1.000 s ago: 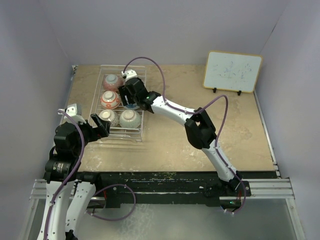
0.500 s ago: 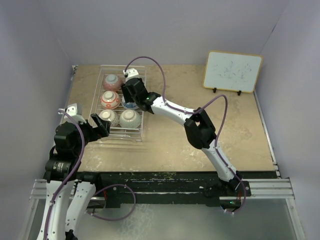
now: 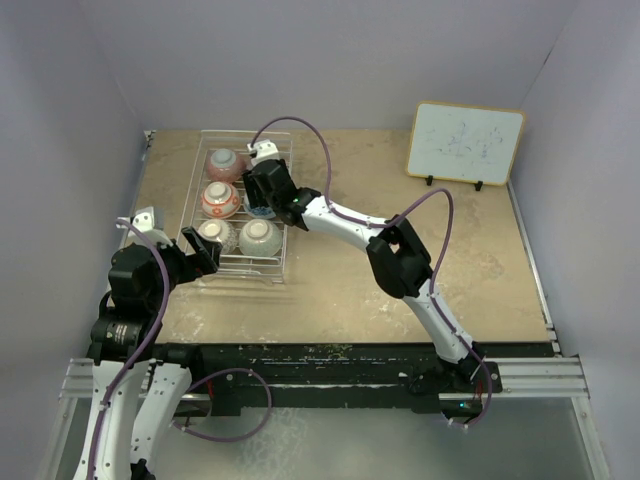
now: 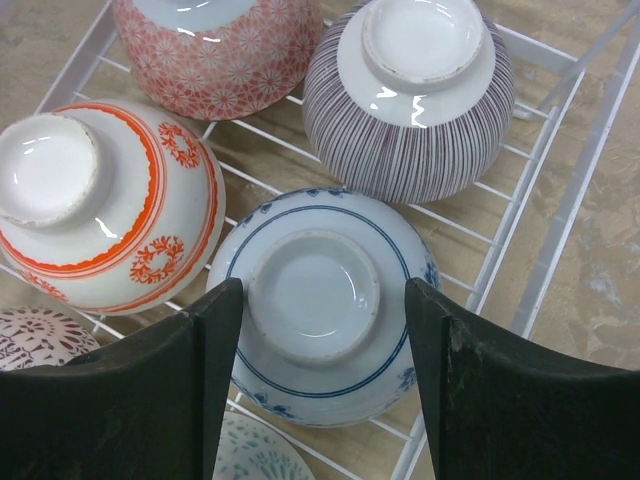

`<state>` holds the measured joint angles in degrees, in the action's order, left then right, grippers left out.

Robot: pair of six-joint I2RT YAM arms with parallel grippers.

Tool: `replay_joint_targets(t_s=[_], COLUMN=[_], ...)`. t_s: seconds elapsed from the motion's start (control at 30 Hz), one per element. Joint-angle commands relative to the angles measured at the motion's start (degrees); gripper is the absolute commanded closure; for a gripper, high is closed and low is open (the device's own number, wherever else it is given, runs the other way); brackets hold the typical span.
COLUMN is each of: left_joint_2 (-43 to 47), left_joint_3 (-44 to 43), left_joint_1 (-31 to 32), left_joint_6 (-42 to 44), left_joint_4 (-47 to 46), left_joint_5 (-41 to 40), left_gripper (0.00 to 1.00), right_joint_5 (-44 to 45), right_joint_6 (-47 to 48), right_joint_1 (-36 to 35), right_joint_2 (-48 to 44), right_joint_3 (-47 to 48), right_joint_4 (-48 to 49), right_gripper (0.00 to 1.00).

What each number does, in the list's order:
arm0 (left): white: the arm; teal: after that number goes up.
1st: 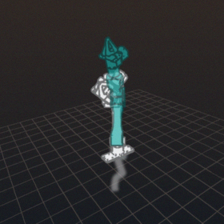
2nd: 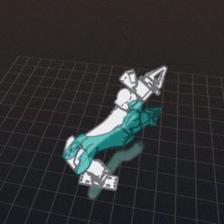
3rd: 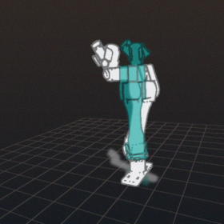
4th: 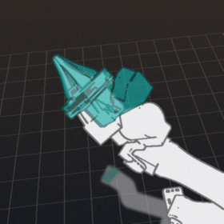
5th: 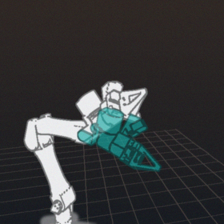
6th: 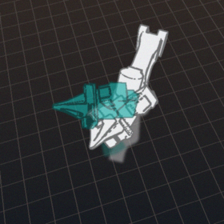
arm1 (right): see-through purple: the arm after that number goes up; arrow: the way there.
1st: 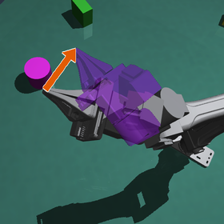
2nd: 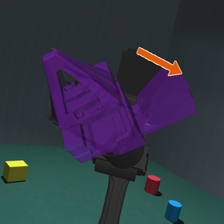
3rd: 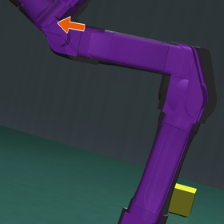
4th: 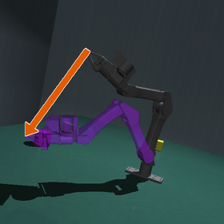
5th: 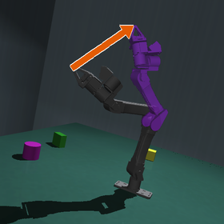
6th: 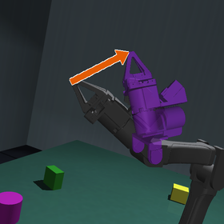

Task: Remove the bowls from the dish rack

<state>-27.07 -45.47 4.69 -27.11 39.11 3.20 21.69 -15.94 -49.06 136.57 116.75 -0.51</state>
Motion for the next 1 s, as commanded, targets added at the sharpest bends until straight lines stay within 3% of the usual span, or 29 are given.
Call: replay_joint_targets(t_s=[0.0, 0.2, 0.67, 0.97], left_joint_2=[0.5, 0.4, 0.1, 0.3], left_joint_3=[0.0, 0.0, 0.0, 0.1], left_joint_1=[0.3, 0.3, 0.3, 0.3], left_joint_6=[-0.9, -0.9, -0.8, -0.8], left_joint_4=[-1.0, -1.1, -1.2, -1.2], left_joint_5=[0.1, 0.2, 0.4, 0.5], left_gripper=[0.01, 0.01, 0.01, 0.01], right_joint_5=[-0.6, 0.5, 1.4, 0.9], right_joint_6=[-1.5, -1.2, -1.2, -0.9], right_joint_1=[0.2, 0.2, 0.2, 0.2], right_joint_2=[0.1, -0.4, -2.6, -3.7], right_joint_3=[-0.5, -2.7, -1.0, 1.5], right_joint_4=[2.0, 2.7, 0.4, -0.1], right_gripper=[0.32, 0.45, 1.0, 1.0])
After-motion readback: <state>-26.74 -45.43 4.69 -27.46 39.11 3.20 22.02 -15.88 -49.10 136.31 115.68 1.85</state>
